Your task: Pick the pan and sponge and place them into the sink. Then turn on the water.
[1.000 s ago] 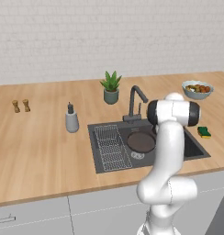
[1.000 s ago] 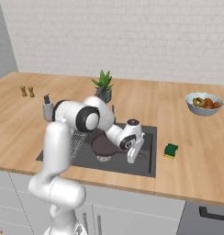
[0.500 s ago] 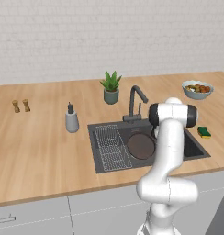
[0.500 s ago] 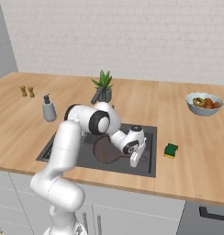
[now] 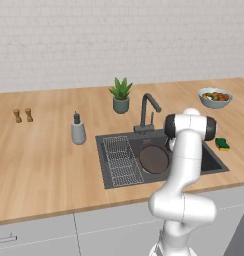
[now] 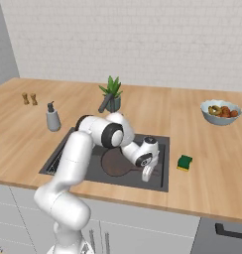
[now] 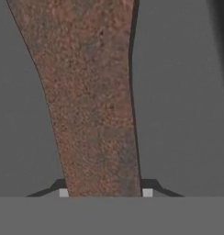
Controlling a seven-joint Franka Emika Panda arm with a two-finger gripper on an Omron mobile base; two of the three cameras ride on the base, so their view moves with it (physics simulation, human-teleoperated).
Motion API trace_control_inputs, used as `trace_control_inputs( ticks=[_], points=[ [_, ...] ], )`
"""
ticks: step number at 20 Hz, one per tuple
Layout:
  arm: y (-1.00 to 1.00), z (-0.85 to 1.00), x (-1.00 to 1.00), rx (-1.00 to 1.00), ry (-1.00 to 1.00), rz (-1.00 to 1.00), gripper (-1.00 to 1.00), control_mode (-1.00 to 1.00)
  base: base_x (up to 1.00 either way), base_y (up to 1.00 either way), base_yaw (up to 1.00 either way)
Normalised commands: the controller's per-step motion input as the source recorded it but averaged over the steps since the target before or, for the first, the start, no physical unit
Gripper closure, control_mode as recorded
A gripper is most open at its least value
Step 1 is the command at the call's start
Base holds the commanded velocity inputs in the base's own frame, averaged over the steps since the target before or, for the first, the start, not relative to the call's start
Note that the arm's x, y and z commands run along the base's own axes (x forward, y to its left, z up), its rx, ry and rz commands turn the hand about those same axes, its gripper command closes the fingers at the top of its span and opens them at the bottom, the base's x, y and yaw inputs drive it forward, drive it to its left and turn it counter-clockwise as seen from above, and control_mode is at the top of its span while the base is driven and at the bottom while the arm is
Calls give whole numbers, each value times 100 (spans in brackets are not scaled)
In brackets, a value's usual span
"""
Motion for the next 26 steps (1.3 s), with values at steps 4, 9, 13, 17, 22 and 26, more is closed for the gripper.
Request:
trace_control_inputs(
  ticks=[4, 9, 13, 17, 22, 26],
  points=[
    [0, -12, -9, 0, 0, 1, -100, -100, 0, 0, 0],
    [0, 13, -28, 0, -4, 0, -100, -100, 0, 0, 0],
    [0, 42, -50, 0, -9, 0, -100, -100, 0, 0, 0],
    [0, 72, -49, 0, -12, 0, -100, -100, 0, 0, 0],
    [-3, 91, -44, 0, -13, 0, -100, -100, 0, 0, 0],
    [-9, 100, -28, 1, -7, 0, -100, -100, 0, 0, 0]
  ],
)
